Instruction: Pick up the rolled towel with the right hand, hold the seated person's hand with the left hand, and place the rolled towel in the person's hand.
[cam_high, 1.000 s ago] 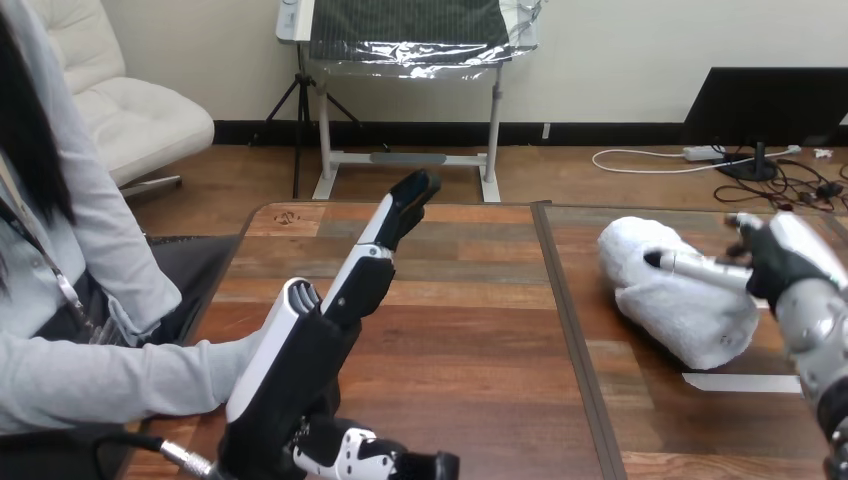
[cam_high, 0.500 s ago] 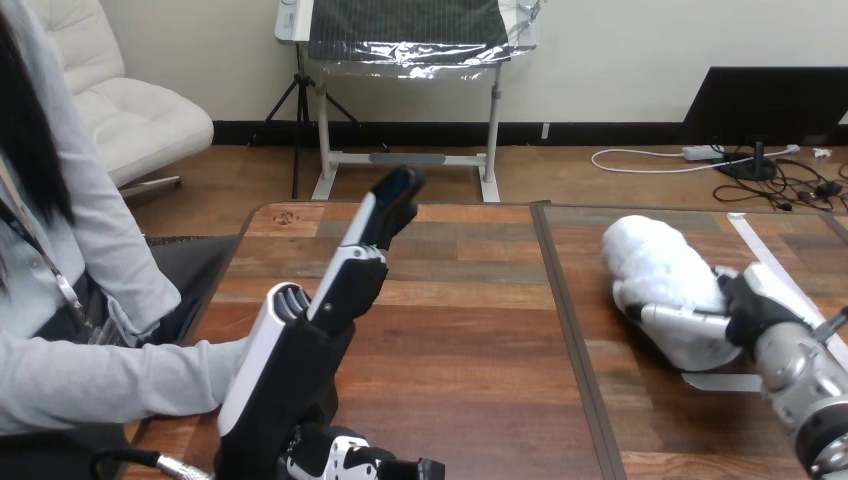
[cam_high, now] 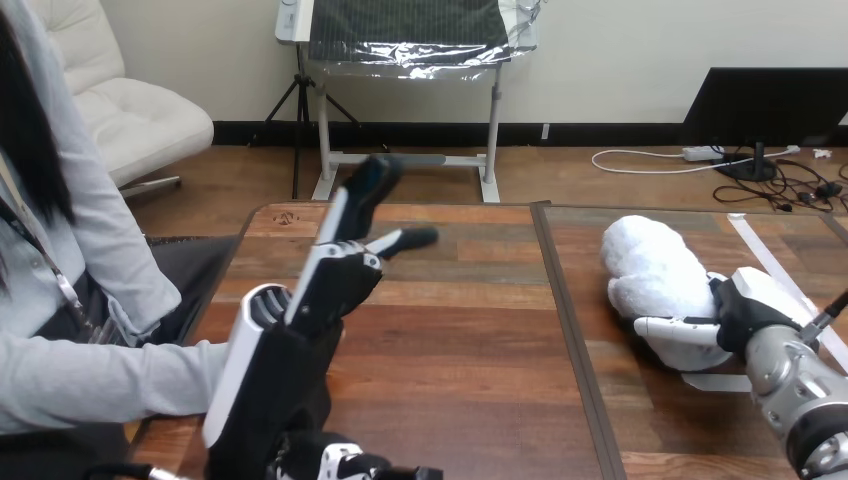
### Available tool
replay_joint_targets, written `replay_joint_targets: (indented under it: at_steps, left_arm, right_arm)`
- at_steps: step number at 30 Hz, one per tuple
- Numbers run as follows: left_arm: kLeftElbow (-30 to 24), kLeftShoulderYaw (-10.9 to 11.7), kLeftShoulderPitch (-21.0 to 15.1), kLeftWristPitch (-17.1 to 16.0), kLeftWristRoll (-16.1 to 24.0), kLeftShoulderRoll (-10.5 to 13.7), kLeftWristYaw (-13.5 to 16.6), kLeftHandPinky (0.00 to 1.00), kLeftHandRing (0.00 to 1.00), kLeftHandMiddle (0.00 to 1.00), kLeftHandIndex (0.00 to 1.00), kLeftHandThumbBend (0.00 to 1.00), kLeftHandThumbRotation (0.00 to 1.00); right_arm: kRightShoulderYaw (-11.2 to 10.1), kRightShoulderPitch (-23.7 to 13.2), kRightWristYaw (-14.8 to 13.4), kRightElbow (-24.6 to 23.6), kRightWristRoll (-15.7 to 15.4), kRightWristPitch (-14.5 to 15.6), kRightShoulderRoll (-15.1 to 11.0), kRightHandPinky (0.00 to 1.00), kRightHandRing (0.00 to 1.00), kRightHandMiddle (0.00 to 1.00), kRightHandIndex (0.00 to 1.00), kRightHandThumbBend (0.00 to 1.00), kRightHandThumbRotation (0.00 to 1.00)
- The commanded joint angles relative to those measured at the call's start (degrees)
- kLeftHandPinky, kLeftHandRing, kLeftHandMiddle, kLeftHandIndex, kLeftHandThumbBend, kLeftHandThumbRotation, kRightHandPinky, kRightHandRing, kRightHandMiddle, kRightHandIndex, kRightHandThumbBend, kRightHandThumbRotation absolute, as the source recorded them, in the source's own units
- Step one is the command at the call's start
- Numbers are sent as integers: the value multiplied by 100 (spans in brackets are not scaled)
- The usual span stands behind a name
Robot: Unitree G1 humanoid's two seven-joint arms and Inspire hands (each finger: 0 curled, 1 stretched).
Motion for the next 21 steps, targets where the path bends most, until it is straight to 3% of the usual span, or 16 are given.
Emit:
replay_joint_targets:
  at_steps: [1, 4, 7, 10, 14, 16, 21]
  left_arm:
    - [-260, -43, -79, -87, -34, -119, 117, 61, 98, 100, 99, 100, 61]
    - [-294, -42, -68, -91, 4, -100, 125, 60, 98, 100, 99, 100, 62]
    - [-487, -266, 3, 99, -222, 60, 55, 61, 99, 100, 100, 100, 60]
    - [-504, -23, 53, 17, 75, -103, 162, 63, 98, 100, 100, 100, 59]
    - [-603, -155, 95, 113, -53, -5, 147, 63, 99, 100, 100, 100, 57]
    - [-713, -124, 180, 241, 0, -10, 175, 65, 99, 100, 100, 100, 55]
    - [-696, -167, 130, 159, -57, 9, 171, 74, 100, 100, 100, 100, 55]
  right_arm:
    - [201, 16, 51, 47, -147, 110, 277, 76, 91, 92, 93, 100, 66]
    - [306, 24, 50, 55, -217, 138, 292, 75, 91, 91, 92, 100, 67]
    - [255, 24, 93, 56, -143, 207, 336, 74, 91, 91, 91, 100, 66]
    - [276, 45, 48, 45, -151, 172, 349, 73, 90, 88, 88, 100, 64]
    - [279, 80, -46, 40, -145, 149, 378, 71, 87, 85, 86, 100, 61]
    - [239, 100, -73, 33, -98, 95, 379, 68, 84, 83, 83, 99, 56]
    - [197, 119, -183, 25, -51, 44, 384, 57, 71, 74, 75, 93, 39]
